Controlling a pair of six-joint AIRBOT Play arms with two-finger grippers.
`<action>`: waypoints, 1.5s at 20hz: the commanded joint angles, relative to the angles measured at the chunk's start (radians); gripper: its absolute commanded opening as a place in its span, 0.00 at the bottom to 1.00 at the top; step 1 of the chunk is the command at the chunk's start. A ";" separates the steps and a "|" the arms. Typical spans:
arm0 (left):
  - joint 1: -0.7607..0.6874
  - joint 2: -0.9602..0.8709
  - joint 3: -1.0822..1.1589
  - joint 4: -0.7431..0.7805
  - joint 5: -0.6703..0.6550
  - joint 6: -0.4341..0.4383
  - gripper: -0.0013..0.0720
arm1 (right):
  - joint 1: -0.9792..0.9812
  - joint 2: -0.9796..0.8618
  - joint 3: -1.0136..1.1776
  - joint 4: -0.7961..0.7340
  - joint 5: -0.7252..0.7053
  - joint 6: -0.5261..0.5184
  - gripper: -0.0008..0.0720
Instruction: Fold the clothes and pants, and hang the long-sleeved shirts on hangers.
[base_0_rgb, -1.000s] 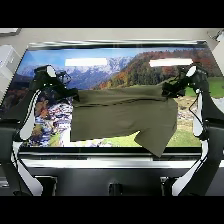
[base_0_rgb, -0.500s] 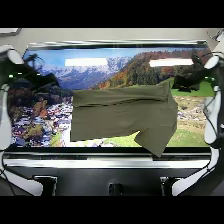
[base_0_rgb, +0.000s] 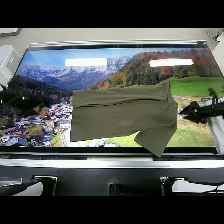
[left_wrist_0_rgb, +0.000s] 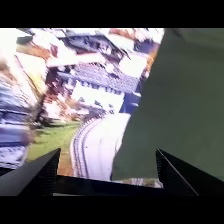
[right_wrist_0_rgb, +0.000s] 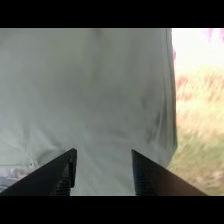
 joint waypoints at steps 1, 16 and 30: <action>0.005 0.156 -0.249 -0.168 0.123 0.083 0.98 | -0.032 0.048 -0.183 0.054 -0.042 -0.069 0.59; 0.005 0.344 -0.465 -0.248 0.159 0.111 0.98 | -0.033 0.145 -0.360 -0.042 -0.131 -0.133 0.51; 0.005 0.344 -0.465 -0.249 0.159 0.107 0.98 | -0.032 0.155 -0.529 -0.013 -0.126 -0.147 0.50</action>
